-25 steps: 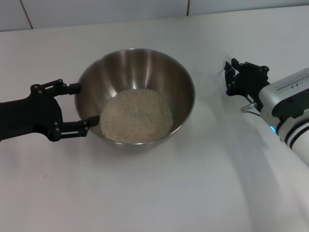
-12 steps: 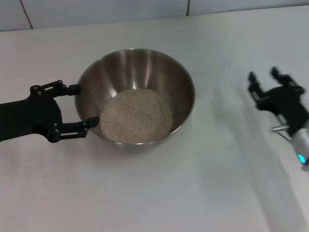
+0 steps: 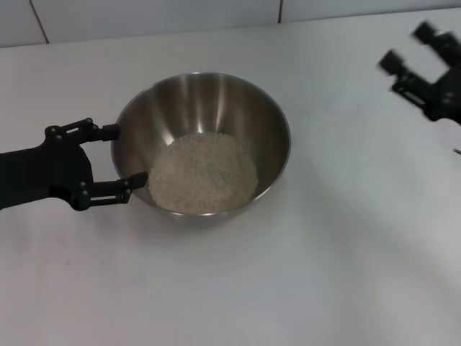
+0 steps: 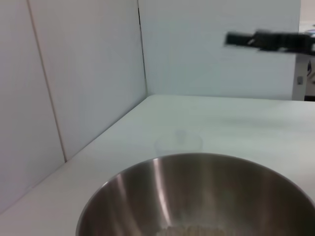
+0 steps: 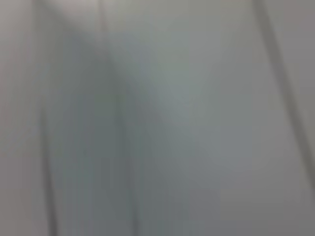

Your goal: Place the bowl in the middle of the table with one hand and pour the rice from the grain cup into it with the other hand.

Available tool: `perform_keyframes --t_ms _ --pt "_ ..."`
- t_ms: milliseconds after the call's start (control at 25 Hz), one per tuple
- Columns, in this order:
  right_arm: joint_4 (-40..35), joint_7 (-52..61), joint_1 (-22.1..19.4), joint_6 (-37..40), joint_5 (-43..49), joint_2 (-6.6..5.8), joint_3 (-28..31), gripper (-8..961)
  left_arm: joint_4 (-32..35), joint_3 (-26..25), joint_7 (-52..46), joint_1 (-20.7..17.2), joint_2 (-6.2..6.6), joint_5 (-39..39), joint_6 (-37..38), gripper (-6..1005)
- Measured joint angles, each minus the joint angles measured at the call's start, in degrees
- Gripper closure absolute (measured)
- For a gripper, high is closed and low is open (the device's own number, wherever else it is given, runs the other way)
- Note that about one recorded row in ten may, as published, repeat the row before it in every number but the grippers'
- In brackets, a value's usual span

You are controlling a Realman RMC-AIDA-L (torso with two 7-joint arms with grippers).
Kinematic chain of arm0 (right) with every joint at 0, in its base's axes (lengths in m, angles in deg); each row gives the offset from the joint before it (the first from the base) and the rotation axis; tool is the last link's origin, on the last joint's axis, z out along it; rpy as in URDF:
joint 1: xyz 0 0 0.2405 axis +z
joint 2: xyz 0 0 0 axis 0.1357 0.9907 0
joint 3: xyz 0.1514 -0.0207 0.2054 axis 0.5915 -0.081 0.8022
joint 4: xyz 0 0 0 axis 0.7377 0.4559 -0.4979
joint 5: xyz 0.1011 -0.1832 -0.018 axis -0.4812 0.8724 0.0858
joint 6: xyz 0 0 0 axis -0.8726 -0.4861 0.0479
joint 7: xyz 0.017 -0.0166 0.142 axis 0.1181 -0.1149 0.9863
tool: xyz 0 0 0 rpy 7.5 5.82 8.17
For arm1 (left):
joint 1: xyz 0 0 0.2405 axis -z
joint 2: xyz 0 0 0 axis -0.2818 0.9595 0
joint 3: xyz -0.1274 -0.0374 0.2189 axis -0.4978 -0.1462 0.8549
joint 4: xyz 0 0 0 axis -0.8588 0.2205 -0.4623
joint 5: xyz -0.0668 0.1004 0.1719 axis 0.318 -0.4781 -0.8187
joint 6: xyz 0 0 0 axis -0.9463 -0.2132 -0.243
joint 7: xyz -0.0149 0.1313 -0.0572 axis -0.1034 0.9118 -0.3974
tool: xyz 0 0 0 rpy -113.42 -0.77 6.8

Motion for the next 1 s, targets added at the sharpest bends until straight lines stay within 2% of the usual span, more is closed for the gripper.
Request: perform_keyframes --t_ms 40,120,160,200,240,280,360,400,440,600,640,800,1000 --pt "0.00 0.00 0.00 0.00 0.00 0.00 0.00 106 0.00 0.00 0.00 0.00 0.00 0.00 0.00 137" --pt "-9.29 6.08 5.13 -0.29 2.28 1.56 -3.98 106 0.00 0.04 -0.03 0.08 0.03 -0.18 -0.03 137" --pt "-14.97 9.63 7.42 -0.33 2.78 2.91 -7.07 106 0.00 0.04 -0.04 0.13 0.05 -0.20 -0.04 137" --pt "-27.31 16.88 11.23 -0.77 2.90 6.55 -15.78 106 0.00 0.05 -0.05 0.25 0.08 -0.43 -0.08 137" --pt "-27.31 16.88 11.23 -0.77 2.90 6.55 -15.78 107 0.00 0.05 -0.05 0.25 0.08 -0.43 -0.08 137" --pt "-33.19 20.24 12.37 -0.96 2.75 8.21 -20.74 107 0.00 0.05 -0.06 0.30 0.08 -0.54 -0.11 137" --pt "-40.66 25.33 13.08 -0.31 1.33 9.53 -28.99 107 0.00 0.07 -0.32 0.54 0.06 -0.92 -0.12 137" --pt "-44.17 28.94 12.67 0.93 -2.12 9.36 -35.62 107 -0.02 0.04 -0.60 0.65 0.06 -1.18 -0.14 137" --pt "-44.17 28.94 12.67 0.93 -2.12 9.36 -35.62 108 -0.02 0.04 -0.60 0.65 0.06 -1.18 -0.14 137" --pt "-46.19 32.08 9.76 -0.87 -10.77 9.69 -47.73 110 -0.10 0.00 -0.75 0.74 -0.09 -2.31 -0.45 137" --pt "-46.19 32.08 9.76 -0.87 -10.77 9.69 -47.73 110 -0.10 0.00 -0.75 0.74 -0.09 -2.31 -0.45 137" --pt "-45.42 33.32 8.33 -3.33 -13.83 9.69 -53.77 109 -0.05 0.28 -1.43 0.75 -0.08 -2.37 -0.69 137" --pt "-44.83 33.69 8.25 -3.79 -13.95 9.69 -54.67 109 0.31 0.48 -1.77 0.73 -0.04 -2.37 -0.73 137"
